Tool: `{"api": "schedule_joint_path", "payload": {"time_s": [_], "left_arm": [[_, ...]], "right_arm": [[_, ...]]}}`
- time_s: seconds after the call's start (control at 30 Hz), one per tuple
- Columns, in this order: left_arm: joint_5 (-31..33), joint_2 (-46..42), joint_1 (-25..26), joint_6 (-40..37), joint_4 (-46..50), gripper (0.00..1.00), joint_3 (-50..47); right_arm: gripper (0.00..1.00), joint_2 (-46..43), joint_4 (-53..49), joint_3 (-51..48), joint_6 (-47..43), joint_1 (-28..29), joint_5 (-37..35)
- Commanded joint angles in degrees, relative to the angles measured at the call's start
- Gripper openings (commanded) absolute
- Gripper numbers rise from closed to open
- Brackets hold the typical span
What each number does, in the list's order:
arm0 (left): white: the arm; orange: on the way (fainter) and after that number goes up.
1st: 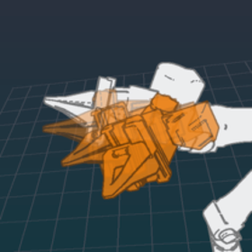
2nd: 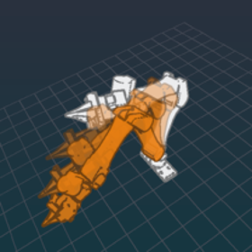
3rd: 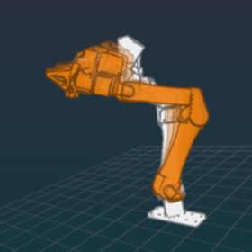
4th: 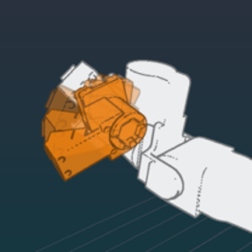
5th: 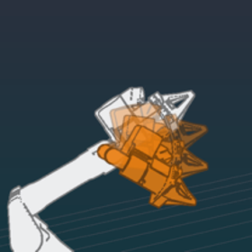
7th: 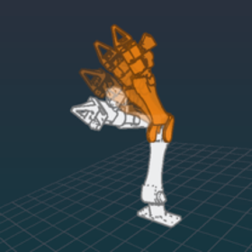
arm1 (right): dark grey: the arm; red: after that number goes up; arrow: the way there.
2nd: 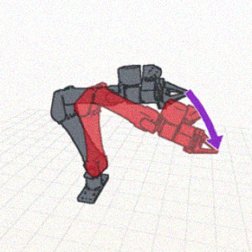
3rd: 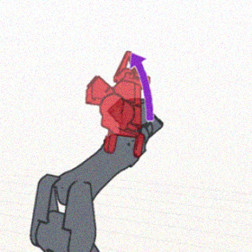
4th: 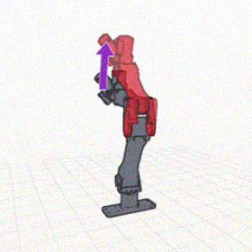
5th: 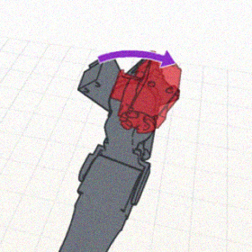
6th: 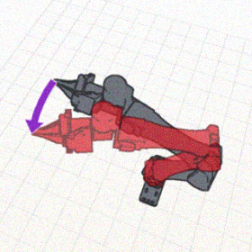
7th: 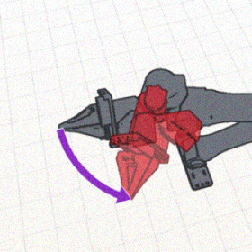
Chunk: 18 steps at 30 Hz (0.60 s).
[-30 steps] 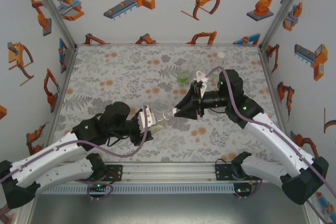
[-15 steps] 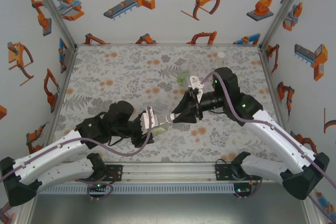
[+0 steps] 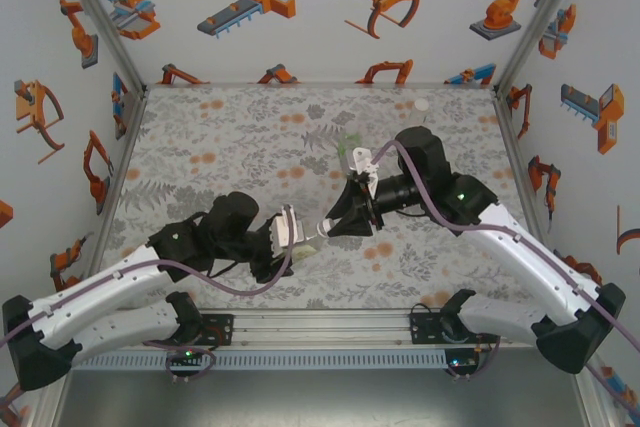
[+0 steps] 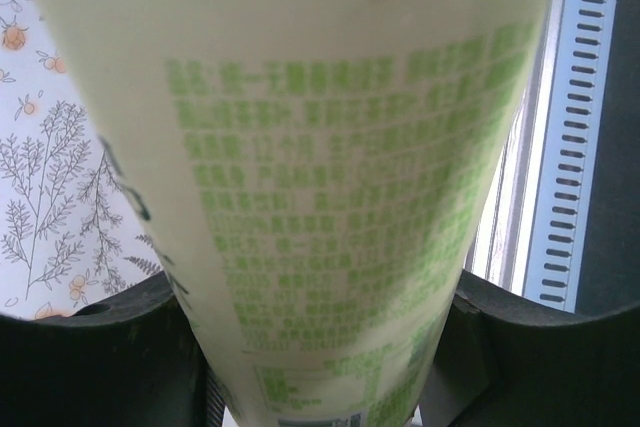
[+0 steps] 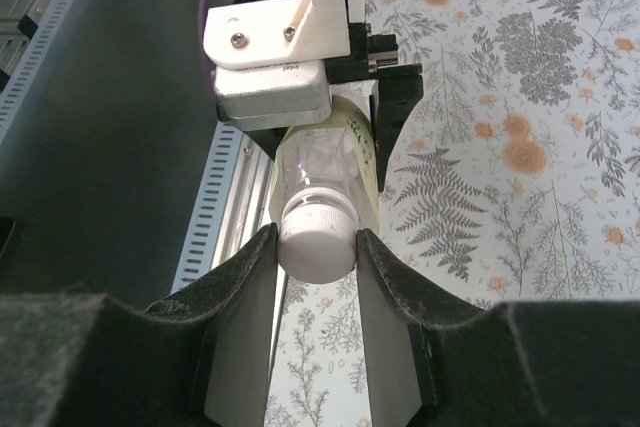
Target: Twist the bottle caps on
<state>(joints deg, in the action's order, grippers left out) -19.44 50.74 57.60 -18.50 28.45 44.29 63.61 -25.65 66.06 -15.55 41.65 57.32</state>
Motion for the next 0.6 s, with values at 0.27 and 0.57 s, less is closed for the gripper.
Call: {"api": "schedule_joint_path", "payload": {"time_s": [0.27, 0.57], "left_arm": [[-4.7, 2.9, -0.3, -2.2, 0.2, 0.00, 3.7], [-3.2, 2.3, -0.2, -1.4, -1.7, 0.00, 3.2]], "right_arm": [[0.00, 5.4, -17.2, 8.9, -12.5, 3.8, -1.9], [0.00, 5.5, -16.2, 8.4, -8.7, 4.9, -6.7]]}}
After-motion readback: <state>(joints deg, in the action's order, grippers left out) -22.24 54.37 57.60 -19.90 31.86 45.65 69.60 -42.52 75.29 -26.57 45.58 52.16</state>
